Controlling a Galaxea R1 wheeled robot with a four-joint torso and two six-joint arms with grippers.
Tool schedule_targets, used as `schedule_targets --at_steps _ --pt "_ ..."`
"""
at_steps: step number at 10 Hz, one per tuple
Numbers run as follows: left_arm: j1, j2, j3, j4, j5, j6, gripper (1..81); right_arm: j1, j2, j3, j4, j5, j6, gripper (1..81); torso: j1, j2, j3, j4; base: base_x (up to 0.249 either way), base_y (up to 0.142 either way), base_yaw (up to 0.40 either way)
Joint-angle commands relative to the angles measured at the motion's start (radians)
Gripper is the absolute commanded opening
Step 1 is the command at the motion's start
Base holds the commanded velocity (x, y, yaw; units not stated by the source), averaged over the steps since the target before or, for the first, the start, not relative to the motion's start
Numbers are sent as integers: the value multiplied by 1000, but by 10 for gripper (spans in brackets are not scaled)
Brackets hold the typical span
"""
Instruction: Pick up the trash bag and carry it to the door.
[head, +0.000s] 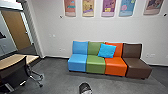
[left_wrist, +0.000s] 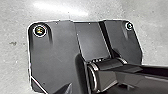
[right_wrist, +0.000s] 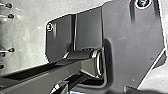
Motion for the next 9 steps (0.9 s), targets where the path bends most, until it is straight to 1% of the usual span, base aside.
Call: schedule_targets --at_steps 1,9 --pt "-47 -10 4 2 38 -4 811 49 -8 8 10 -65 -4 811 1 0 0 0 148 0 0" --pt "-47 -7 4 3 37 -4 811 51 -7 8 8 -68 -4 811 1 0 0 0 148 0 0"
